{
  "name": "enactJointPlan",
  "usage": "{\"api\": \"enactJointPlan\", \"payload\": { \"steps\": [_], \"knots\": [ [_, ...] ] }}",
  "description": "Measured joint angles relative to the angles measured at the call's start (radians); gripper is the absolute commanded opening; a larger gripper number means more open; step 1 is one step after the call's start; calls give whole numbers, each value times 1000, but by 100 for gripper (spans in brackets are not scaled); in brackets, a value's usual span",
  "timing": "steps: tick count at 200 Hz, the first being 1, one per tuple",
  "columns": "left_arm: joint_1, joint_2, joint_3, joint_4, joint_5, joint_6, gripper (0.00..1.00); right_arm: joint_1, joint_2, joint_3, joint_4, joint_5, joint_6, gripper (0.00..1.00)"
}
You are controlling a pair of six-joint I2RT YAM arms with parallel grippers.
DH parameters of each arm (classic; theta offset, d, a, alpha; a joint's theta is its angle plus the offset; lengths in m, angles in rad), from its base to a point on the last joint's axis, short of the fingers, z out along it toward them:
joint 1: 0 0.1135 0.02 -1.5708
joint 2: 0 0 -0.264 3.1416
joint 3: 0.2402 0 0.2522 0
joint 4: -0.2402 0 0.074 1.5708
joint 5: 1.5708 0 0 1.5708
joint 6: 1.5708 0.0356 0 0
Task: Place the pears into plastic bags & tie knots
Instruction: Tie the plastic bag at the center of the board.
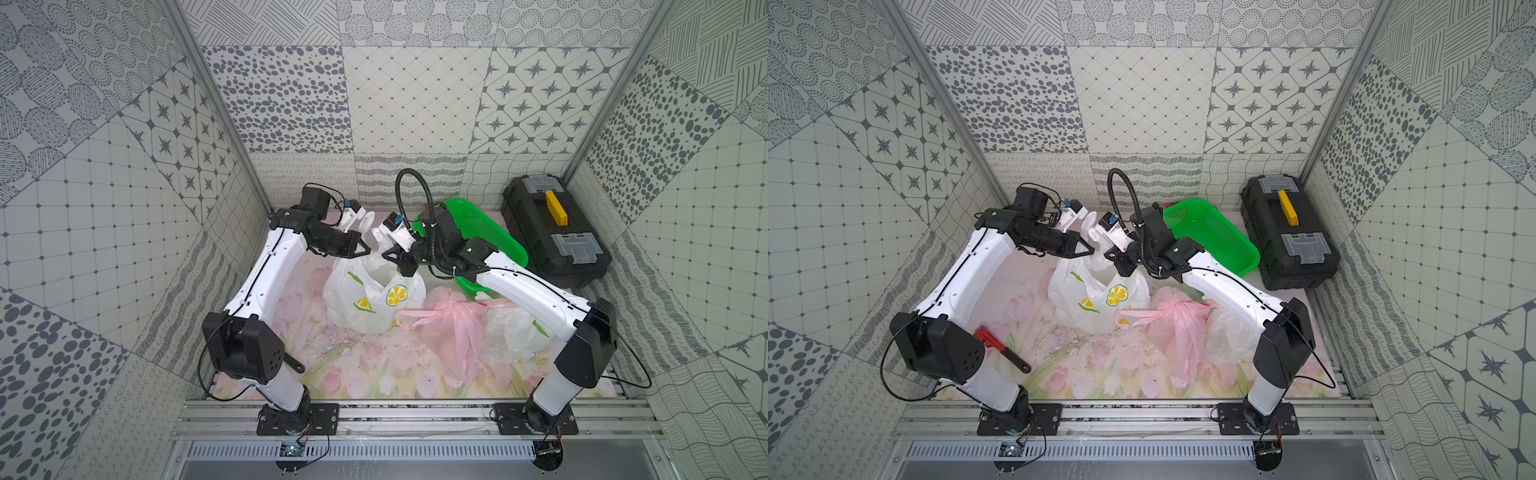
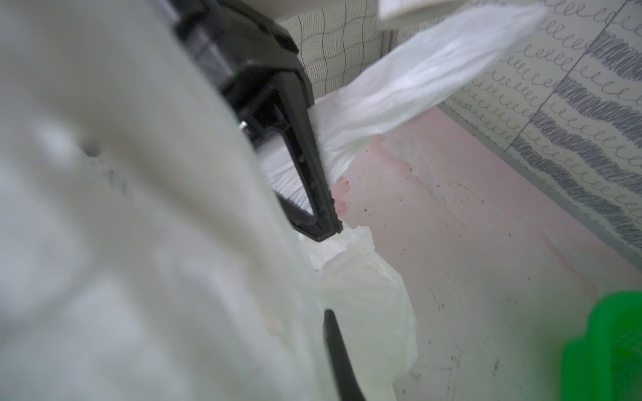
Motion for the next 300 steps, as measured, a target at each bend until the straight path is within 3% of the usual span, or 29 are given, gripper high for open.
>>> {"api": "enactJointPlan", "payload": {
  "steps": [27,80,100,126,161,181,209,217,231,239,254,283,300],
  "knots": [
    [-32,3,5,-42,44,62,35,-3,30,78,-147,53,-63,0],
    [-57,-2,5,-90,117,159,45,11,84,183,-304,63,-112,0],
    [-59,-26,-6,-85,139,187,58,17,120,238,-353,59,-112,0],
    [-60,-67,-39,-58,156,189,64,24,151,287,-426,43,-111,0],
    [-64,-97,-57,-26,171,192,64,40,160,313,-474,28,-110,0],
    [-66,-90,-51,-22,169,194,62,50,169,319,-479,16,-110,0],
    [-66,-59,-32,-16,171,191,52,49,176,320,-481,10,-106,0],
    [-66,-51,-29,-10,172,188,44,48,178,321,-481,6,-105,3],
    [-66,-40,-28,-5,185,183,17,48,179,321,-481,1,-87,21],
    [-66,-39,-27,-6,196,184,7,42,180,321,-483,-4,-72,26],
    [-65,-35,-27,1,198,187,5,19,177,320,-484,-56,-49,40],
    [-53,-39,-55,20,197,190,6,-56,101,196,-365,-239,97,55],
    [-51,-43,-76,28,195,190,6,-112,32,107,-272,-312,240,58]
  ]
}}
